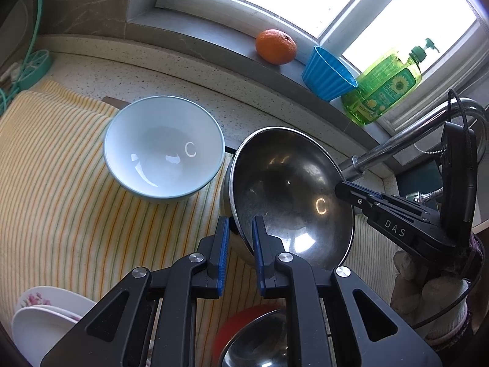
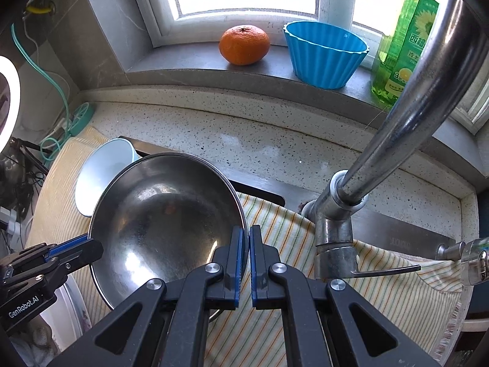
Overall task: Organize plates and bowls
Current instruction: 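Lift the large steel bowl with both grippers toward the plate stack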
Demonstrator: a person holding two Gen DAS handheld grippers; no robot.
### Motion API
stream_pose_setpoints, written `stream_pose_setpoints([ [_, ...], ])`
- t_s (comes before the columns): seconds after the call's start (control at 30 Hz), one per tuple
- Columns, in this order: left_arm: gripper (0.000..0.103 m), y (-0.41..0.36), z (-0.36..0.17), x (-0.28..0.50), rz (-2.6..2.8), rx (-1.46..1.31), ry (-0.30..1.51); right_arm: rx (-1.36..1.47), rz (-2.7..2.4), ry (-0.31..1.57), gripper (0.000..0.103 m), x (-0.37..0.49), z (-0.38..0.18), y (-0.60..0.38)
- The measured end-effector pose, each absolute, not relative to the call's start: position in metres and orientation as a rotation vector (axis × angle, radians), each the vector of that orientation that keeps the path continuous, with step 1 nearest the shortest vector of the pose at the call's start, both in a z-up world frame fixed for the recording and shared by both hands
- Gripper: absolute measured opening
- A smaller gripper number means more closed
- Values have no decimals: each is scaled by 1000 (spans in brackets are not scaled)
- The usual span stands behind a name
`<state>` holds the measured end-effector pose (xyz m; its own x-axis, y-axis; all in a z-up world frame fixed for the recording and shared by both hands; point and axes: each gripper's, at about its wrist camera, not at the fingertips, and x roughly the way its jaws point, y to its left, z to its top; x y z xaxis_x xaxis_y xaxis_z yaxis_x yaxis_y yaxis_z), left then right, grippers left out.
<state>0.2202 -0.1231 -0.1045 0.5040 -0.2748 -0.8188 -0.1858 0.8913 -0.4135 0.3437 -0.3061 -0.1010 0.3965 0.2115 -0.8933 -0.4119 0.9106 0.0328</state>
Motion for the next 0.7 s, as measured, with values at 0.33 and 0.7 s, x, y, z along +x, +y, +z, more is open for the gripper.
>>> stream_pose_setpoints([
  [0.33, 13, -113, -90, 206, -75, -485, 1023, -188, 390, 1066, 4, 328, -86, -299],
  [0.7, 13, -96, -71, 185, -92, -475, 991, -178, 384, 1029, 4, 307, -67, -281],
])
